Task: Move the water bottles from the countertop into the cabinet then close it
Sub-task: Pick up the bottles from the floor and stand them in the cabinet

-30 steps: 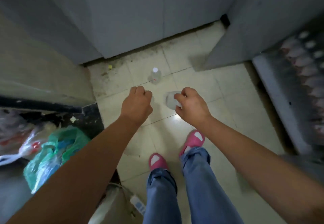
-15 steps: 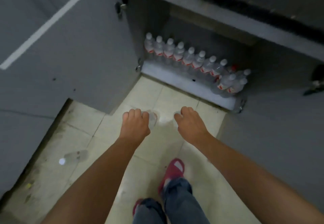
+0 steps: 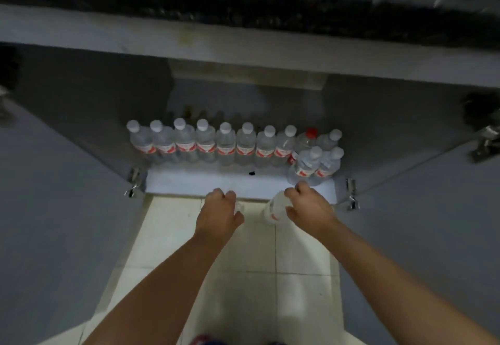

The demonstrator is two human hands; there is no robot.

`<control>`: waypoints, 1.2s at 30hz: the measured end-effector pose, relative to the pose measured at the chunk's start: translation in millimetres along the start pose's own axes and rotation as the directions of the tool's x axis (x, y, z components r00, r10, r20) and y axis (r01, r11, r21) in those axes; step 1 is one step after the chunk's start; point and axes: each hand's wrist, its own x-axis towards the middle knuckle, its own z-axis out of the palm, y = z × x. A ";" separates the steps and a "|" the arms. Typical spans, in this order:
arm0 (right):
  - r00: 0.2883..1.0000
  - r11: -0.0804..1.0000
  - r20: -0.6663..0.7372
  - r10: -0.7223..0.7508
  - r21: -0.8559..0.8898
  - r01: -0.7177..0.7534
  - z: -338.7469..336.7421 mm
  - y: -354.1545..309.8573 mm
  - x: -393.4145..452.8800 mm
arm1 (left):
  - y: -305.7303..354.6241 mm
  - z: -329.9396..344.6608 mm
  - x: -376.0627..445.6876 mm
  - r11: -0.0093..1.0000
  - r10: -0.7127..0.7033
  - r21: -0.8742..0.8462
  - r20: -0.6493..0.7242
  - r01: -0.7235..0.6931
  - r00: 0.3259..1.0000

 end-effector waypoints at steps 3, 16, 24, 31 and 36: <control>0.999 0.999 -0.037 0.017 0.028 -0.016 24.6 14.9 40.9 | -1.5 22.3 46.0 0.981 -0.011 -0.195 -0.143 -0.017 0.990; 0.948 0.988 -0.314 0.046 0.154 0.003 69.6 47.4 115.7 | 4.0 81.0 155.6 0.987 -0.009 -0.158 -0.303 -0.041 0.953; 0.955 0.995 -0.290 0.053 0.097 -0.025 68.6 37.6 111.7 | -6.0 67.5 145.5 0.964 0.266 0.082 -0.237 -0.253 0.934; 0.960 0.995 -0.273 0.070 0.091 -0.047 58.5 40.0 123.0 | 10.3 66.2 147.8 0.962 0.271 0.099 -0.198 -0.256 0.942; 0.969 1.000 -0.248 0.019 0.020 -0.014 46.8 49.9 141.3 | 16.5 69.3 164.4 0.956 0.292 0.044 -0.218 -0.289 0.931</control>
